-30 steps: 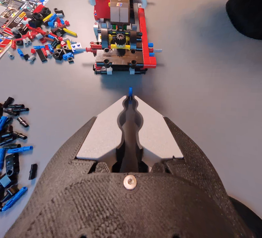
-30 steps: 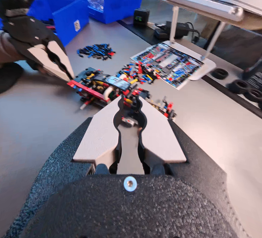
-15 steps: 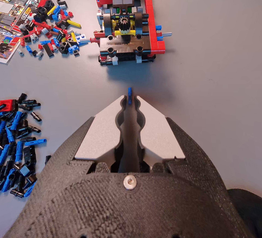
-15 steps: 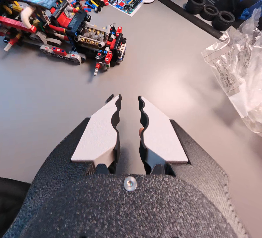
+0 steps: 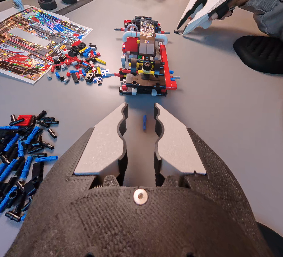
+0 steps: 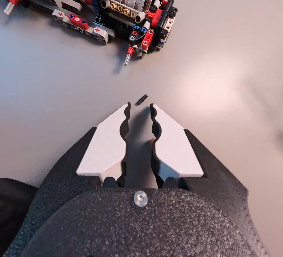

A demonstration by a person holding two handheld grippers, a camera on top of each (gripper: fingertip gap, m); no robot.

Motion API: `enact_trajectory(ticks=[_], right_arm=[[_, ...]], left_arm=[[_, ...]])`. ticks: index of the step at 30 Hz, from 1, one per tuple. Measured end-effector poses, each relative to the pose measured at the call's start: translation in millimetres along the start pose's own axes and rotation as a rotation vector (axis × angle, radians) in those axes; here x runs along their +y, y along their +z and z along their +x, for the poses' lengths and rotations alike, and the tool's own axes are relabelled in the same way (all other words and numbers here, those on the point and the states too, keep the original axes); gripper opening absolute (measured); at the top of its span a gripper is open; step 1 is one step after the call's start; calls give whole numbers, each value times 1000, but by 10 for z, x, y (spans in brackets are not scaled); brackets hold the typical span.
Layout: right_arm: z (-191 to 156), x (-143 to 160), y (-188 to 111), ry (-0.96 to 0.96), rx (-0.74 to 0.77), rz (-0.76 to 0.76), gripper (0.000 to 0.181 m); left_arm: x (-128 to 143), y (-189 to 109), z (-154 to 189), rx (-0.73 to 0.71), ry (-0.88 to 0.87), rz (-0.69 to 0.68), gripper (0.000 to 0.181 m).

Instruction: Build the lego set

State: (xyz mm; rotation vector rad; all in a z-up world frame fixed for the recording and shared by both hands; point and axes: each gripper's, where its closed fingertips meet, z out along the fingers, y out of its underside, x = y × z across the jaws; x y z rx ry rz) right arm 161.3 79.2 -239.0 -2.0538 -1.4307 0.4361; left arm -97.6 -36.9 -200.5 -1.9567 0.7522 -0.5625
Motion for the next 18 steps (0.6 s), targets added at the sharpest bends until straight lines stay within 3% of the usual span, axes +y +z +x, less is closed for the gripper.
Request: enact_trajectory(ticks=[11, 18], right_arm=[[8, -54, 76, 30, 7, -41, 3], [-107, -122, 69, 0, -23, -1, 2]], left_arm=[[-6, 29, 56, 11, 8, 3, 26], [-19, 21, 16, -26, 20, 7, 28]])
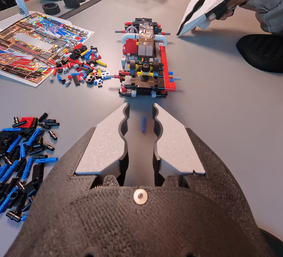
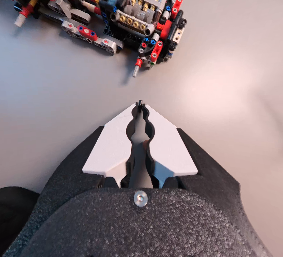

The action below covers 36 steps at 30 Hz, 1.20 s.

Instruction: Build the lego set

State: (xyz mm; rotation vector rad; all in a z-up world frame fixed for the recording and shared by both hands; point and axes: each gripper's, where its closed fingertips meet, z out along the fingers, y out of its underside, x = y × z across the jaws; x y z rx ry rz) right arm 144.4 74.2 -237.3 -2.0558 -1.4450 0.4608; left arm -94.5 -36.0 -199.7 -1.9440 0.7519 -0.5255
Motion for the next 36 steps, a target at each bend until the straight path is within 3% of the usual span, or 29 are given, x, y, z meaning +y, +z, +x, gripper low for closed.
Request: enact_trajectory(ticks=[6, 10, 14, 20, 36], right_arm=[[-733, -565, -131, -18, -236, 240, 3], [-1500, -1013, -188, -180, -425, 419, 3], [-1995, -1231, -78, -407, -469, 456, 3], [-2119, -1417, 2, -439, -483, 476, 3], [-2056, -1340, -37, -481, -399, 489, 2]], left_arm=[[-145, -39, 68, 37, -23, 76, 23], [-398, -76, 517, 296, -119, 191, 20], [-630, -165, 840, 585, -336, 297, 22], [-485, -51, 866, 569, -324, 214, 16], [-396, 6, 915, 568, -302, 167, 4]])
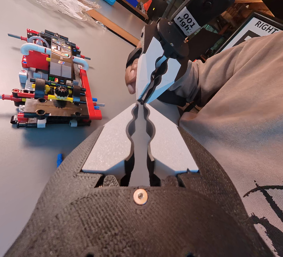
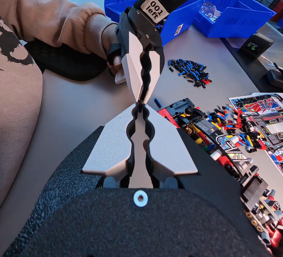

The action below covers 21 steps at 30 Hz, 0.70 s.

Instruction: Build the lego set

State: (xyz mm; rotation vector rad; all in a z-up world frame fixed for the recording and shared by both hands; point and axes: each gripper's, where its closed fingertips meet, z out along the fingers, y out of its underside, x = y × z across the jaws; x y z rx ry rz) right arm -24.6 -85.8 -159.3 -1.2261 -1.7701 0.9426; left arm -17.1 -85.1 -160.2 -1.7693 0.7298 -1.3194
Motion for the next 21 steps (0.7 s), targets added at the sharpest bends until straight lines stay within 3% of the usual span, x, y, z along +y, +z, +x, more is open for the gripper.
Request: enact_trajectory(ticks=[9, 15, 21], right_arm=[[-28, 48, 17, -85, 29, -47, 3], [-18, 76, 30, -114, 46, -61, 3], [-60, 9, 12, -146, 41, 30, 4]], left_arm=[[21, 32, 36, 40, -48, -5, 9], [30, 31, -11, 63, -167, 9, 3], [-6, 2, 54, 168, -297, 51, 2]])
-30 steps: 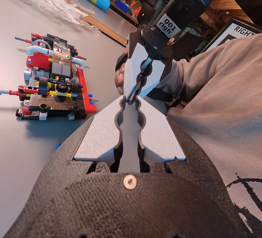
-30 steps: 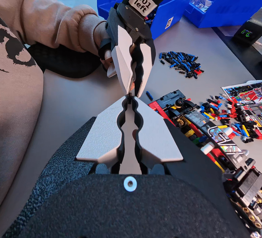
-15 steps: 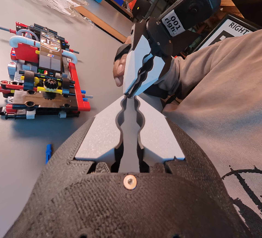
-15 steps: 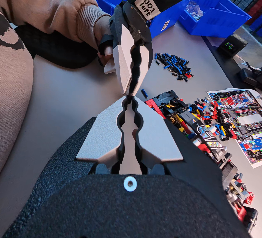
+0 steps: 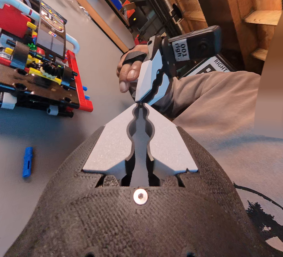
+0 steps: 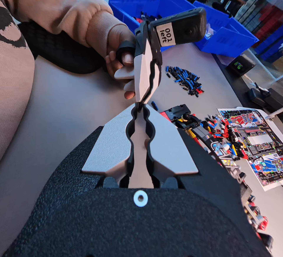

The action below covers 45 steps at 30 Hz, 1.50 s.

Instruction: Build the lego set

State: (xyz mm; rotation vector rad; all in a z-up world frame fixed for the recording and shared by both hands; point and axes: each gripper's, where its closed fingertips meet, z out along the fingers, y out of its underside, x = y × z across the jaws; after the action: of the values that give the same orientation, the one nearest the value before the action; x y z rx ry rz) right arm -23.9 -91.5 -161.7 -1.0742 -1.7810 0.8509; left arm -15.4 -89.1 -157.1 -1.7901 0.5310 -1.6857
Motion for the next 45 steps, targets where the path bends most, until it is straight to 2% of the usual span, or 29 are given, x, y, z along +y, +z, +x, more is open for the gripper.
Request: enact_trajectory(ticks=[3, 6, 15, 18, 19, 22, 25, 27, 29, 32, 35, 38, 41, 45], right_arm=[[22, -116, -45, 19, 11, 104, 12], [63, -185, -75, 23, 39, 153, 7], [110, -276, -107, 13, 92, 198, 3], [157, -222, -83, 49, 130, 147, 2], [181, -185, -69, 80, 156, 125, 2], [241, 58, -69, 195, 269, -8, 2], [218, 276, -123, 398, 370, -80, 2], [202, 301, -160, 543, 420, -55, 2], [172, 329, -161, 662, 453, -46, 2], [129, 323, -126, 801, 481, 15, 2], [87, 384, -97, 866, 503, 45, 2], [67, 425, -109, 884, 509, 51, 2], [96, 473, -194, 885, 515, 34, 2], [134, 529, -318, 908, 510, 23, 2]], left_arm=[[-83, -28, 98, 69, -25, 51, 1], [-130, -38, 178, 116, -33, 82, 1], [-182, -38, 225, 157, -69, 124, 1], [-200, -50, 147, 104, -65, 129, 1], [-211, -71, 97, 52, -27, 124, 2], [-328, -254, -166, -215, 180, 93, 27], [-331, -535, -648, -585, 469, -88, 55], [-268, -604, -860, -711, 647, -224, 67], [-235, -570, -961, -772, 824, -316, 75], [-284, -497, -978, -864, 1189, -438, 73], [-330, -405, -953, -898, 1362, -468, 59], [-312, -338, -944, -889, 1420, -481, 30], [-288, -318, -935, -925, 1435, -510, 24], [-236, -255, -873, -936, 1343, -474, 23]])
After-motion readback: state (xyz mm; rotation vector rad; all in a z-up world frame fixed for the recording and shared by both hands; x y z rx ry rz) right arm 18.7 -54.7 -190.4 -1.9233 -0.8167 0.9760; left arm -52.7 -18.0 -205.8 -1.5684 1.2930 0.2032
